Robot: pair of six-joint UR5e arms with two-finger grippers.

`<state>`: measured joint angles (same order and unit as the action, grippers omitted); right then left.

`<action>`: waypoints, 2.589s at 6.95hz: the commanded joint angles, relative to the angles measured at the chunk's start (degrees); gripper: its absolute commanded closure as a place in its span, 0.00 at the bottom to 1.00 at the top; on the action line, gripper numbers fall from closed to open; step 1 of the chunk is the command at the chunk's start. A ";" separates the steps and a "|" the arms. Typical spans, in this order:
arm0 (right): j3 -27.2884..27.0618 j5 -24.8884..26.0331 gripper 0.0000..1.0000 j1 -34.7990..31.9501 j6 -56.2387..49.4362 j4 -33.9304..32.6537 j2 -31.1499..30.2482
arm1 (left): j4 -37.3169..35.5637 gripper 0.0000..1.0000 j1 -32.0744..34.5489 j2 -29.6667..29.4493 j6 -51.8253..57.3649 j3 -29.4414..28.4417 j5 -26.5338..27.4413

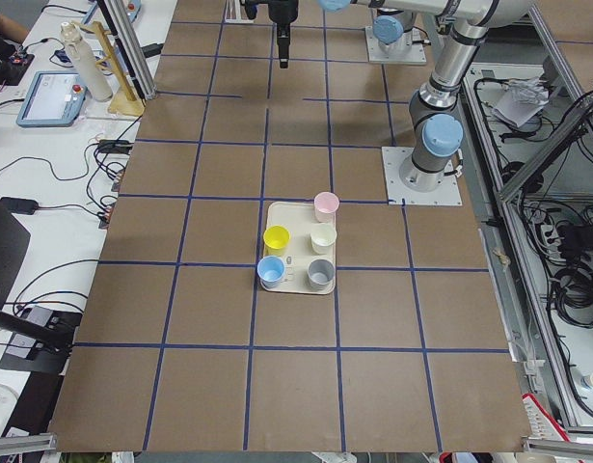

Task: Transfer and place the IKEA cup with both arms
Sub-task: 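Move the right gripper to the light blue cup on the wire rack, then close the right gripper on the light blue cup's rim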

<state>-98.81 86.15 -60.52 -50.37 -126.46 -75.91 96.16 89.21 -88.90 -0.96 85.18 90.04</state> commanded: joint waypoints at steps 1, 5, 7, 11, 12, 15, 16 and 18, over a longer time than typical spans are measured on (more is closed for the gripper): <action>0.02 -1.85 0.00 0.05 -0.08 -1.77 2.25 | 0.00 0.00 0.00 -0.04 -0.01 0.07 -0.04; 0.54 -2.04 0.00 0.05 0.27 -5.37 5.85 | 0.00 0.00 0.00 0.04 -0.01 -0.01 -0.04; 0.54 -1.95 0.00 -0.04 0.36 -5.29 6.04 | 0.00 0.00 0.00 0.04 -0.01 0.07 -0.04; 0.63 -2.04 0.22 -0.04 0.36 -5.29 6.30 | 0.00 0.00 0.00 -0.05 -0.01 0.07 -0.04; 0.63 -2.04 0.36 -0.04 0.36 -5.20 6.21 | -0.09 0.00 0.00 -0.05 -0.01 0.07 -0.13; 0.72 -1.95 0.89 -0.12 0.36 -5.03 5.60 | -0.09 0.00 0.00 -0.05 -0.01 0.07 0.13; 1.85 -1.69 0.93 -0.12 0.36 -4.59 5.51 | -0.09 0.00 0.00 -0.05 -0.01 0.07 -0.04; 3.44 -1.08 0.94 -0.12 0.36 0.57 2.19 | -0.09 0.00 0.00 -0.05 -0.01 0.07 -0.04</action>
<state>-96.21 84.61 -60.64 -50.01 -128.83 -71.62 96.07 89.21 -88.95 -0.97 85.25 90.01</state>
